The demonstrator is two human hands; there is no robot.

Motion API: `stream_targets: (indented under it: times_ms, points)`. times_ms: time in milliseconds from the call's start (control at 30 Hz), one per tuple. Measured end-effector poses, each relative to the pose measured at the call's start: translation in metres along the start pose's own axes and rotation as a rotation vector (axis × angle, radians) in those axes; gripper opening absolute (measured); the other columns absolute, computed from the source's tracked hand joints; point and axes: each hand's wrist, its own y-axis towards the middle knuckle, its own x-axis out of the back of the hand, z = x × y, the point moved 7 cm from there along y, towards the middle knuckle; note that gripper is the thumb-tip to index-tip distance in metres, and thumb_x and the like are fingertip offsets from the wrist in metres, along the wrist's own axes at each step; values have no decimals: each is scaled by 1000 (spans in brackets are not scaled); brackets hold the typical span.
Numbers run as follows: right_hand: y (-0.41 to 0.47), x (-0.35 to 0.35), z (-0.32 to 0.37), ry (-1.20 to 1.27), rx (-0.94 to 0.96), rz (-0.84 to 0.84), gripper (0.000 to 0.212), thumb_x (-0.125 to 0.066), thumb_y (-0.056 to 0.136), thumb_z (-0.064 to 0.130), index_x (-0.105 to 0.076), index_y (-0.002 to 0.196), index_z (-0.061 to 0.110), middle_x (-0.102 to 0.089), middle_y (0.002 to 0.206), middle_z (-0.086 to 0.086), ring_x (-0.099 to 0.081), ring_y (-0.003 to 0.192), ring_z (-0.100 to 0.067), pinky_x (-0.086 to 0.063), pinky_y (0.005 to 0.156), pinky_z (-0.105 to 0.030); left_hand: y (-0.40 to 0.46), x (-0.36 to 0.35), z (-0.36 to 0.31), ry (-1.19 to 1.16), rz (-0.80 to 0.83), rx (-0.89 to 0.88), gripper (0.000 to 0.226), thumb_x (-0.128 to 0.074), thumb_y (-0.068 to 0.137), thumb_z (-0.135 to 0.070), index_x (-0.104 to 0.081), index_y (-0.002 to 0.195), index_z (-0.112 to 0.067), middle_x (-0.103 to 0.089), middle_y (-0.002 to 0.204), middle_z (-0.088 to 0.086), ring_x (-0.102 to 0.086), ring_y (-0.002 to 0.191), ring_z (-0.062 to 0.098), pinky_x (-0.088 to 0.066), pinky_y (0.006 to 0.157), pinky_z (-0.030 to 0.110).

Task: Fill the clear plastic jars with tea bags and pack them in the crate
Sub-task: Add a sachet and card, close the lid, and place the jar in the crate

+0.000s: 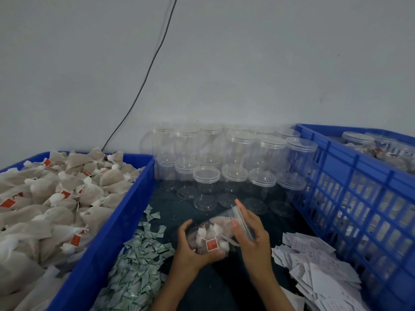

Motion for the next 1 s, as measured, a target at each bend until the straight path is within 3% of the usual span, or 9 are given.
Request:
stream_targets:
  times_ms: [100,233,367,533,633,700,800,900,1000]
  points:
    - [0,-2,4,-5,-3,11,43,-63,86,46,-56,128,43,-54,120,23,-54,113,8,-43,90,-7,1,0,0,-123,22,20,105,-96,49,-13,-36,131,-41,-67,111,-9,-65,96,-5,-53,69,14]
    - [4,-1,16,-61,55,50,66,-50,74,78,-52,131,45,-51,120,24,-53,114,4,-43,91,-10,-1,-5,-6,-258,44,54,105,-91,43,-26,-39,133,-43,-68,112,-17,-67,104,11,-58,75,31]
    - [6,-1,30,-76,101,119,44,-48,82,60,-54,124,55,-52,121,18,-54,115,-3,-45,92,-14,-4,-9,-2,-309,75,209,86,-87,50,-36,-47,126,-44,-60,125,-2,-65,106,29,-57,65,44]
    - [7,8,36,62,116,227,38,-61,83,38,-64,121,42,-58,123,5,-52,122,-12,-43,99,-24,-15,-22,1,-314,256,383,68,-58,76,-59,-49,130,-18,-66,108,24,-64,76,34,-40,40,24]
    - [6,8,37,102,123,276,39,-63,83,26,-66,120,38,-57,125,5,-52,124,-15,-43,102,-31,-17,-24,0,-266,340,383,68,-49,83,-70,-62,118,-13,-69,87,18,-63,63,27,-31,37,20]
    - [6,6,38,113,115,309,40,-63,81,29,-66,119,38,-56,125,8,-51,124,-14,-44,100,-31,-17,-25,-1,-264,377,412,73,-38,79,-74,-71,104,-14,-68,79,15,-61,55,23,-24,34,17]
    - [8,11,35,172,87,315,45,-64,77,32,-67,122,29,-55,130,5,-48,128,-17,-40,108,-40,-19,-27,1,-345,435,429,83,-31,79,-79,-70,104,-10,-63,72,11,-54,49,18,-18,33,15]
    - [9,18,29,199,51,305,49,-65,78,28,-62,126,17,-53,135,2,-46,131,-20,-34,111,-55,-18,-30,0,-432,433,427,80,-37,76,-78,-70,98,-8,-55,65,7,-44,46,12,-24,35,16]
    - [7,13,27,147,62,271,43,-62,83,20,-64,124,29,-54,130,4,-49,128,-16,-39,109,-43,-15,-33,-2,-471,362,376,71,-36,82,-67,-75,96,-10,-60,74,13,-49,54,16,-40,45,25]
